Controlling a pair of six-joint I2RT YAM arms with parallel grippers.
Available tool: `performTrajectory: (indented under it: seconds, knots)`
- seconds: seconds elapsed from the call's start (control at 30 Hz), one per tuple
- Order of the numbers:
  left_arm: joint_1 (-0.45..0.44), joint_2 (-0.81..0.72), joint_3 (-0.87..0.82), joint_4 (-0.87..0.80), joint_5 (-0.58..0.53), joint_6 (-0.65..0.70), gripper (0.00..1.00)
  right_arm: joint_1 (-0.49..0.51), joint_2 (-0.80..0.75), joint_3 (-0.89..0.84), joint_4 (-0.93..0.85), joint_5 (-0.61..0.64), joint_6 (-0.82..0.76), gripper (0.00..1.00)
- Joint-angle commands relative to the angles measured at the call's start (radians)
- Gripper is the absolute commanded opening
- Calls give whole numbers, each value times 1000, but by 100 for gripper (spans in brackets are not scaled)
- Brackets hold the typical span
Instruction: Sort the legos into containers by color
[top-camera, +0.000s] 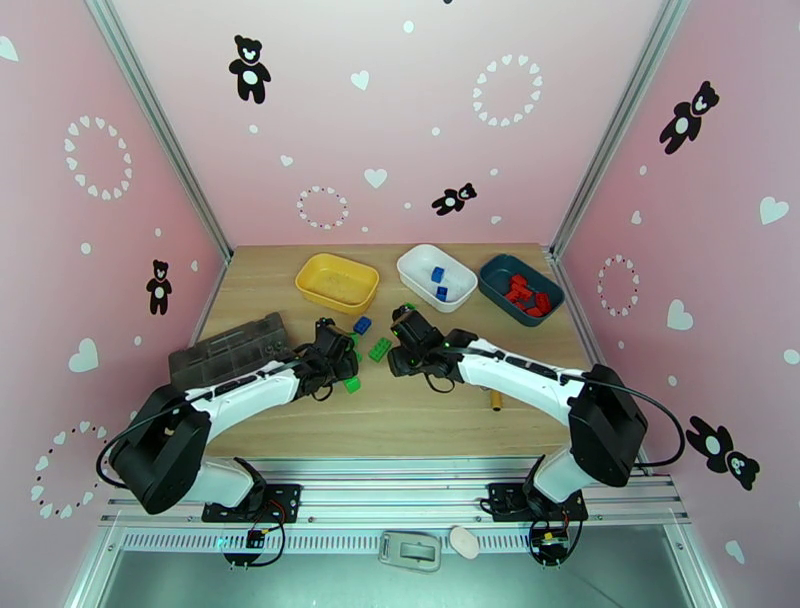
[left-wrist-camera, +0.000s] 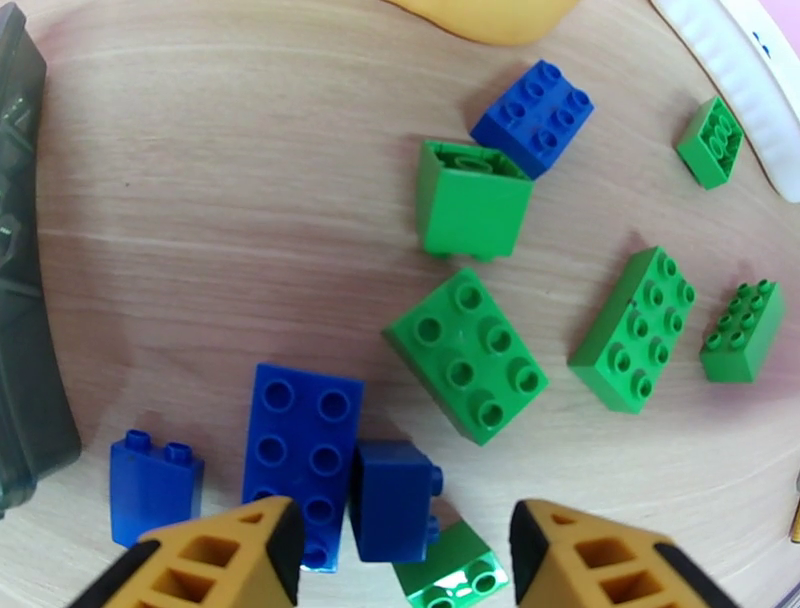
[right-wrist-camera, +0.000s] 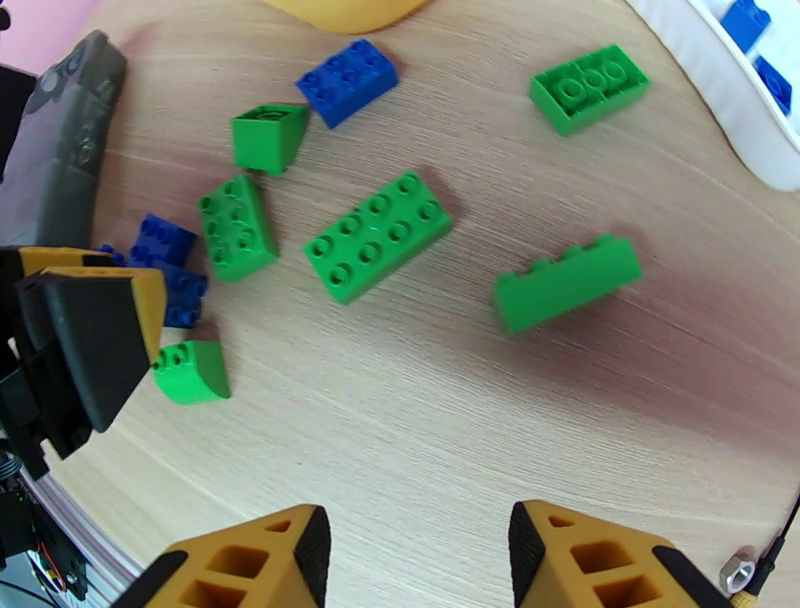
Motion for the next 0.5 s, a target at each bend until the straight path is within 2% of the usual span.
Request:
performTrajectory:
  seconds: [0.0,0.47]
  knots:
    - [-11,35,17,-2,-27,13,57,2,-47,-18,29,28,23,52]
    - [-25,86,35,-4,-41,19,47,2,-63,-44,45,38,31,52]
